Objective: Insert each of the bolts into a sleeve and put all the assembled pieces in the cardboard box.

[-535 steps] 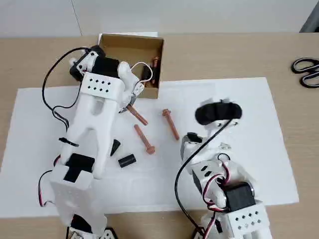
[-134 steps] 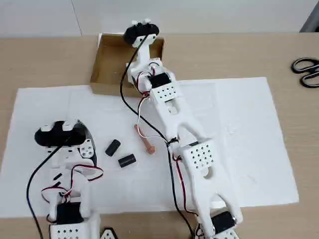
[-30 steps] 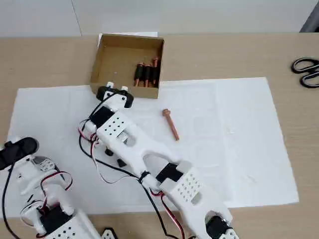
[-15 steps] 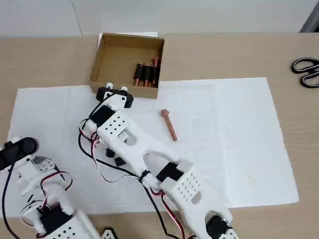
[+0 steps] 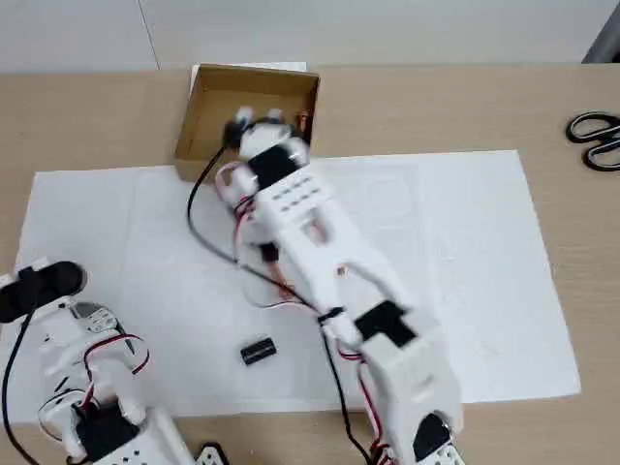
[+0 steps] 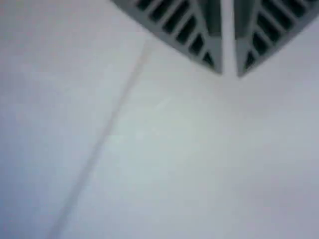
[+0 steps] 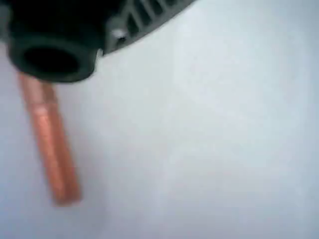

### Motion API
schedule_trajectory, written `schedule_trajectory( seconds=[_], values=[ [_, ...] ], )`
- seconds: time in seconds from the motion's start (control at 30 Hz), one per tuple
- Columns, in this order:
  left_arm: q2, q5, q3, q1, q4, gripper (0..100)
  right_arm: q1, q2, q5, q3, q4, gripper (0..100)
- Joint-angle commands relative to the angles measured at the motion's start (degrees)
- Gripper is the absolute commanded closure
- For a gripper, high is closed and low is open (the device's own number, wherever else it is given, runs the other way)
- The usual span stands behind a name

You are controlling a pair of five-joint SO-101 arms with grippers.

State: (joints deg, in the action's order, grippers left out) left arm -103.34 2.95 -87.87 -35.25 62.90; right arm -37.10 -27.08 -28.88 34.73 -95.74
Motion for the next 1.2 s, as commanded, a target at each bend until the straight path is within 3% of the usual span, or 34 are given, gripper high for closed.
schedule_trajectory(
  seconds=[0.0, 0.1, 0.23, 0.33, 0.53, 0.87, 1.17],
  values=[
    [-0.2, 0.1, 6.7, 5.4, 3.2, 99, 3.8, 10.2, 1.1, 0.2, -0.8, 99.3],
    [-0.1, 0.1, 9.4, 8.0, 5.8, 99, 5.1, 14.6, 3.2, 0.2, -0.9, 99.5],
    [-0.1, -0.1, 13.5, 8.3, 10.0, 99, 3.8, 19.7, 14.6, 0.1, -1.2, 99.5],
    [0.0, -0.2, 16.2, 8.3, 11.9, 99, 2.7, 24.0, 19.0, 0.1, -1.2, 99.5],
    [1.3, -1.1, 21.8, 11.8, 18.9, 99, 1.7, 33.2, 19.3, -3.3, -1.2, 99.5],
    [29.0, -3.3, 31.9, 17.1, 11.2, 99, 2.1, 52.9, 19.1, -28.4, -0.1, 99.5],
    [45.2, -3.1, 42.9, 30.9, 10.6, 99, 2.2, 70.7, 19.0, -51.5, 15.3, 99.5]
  ],
)
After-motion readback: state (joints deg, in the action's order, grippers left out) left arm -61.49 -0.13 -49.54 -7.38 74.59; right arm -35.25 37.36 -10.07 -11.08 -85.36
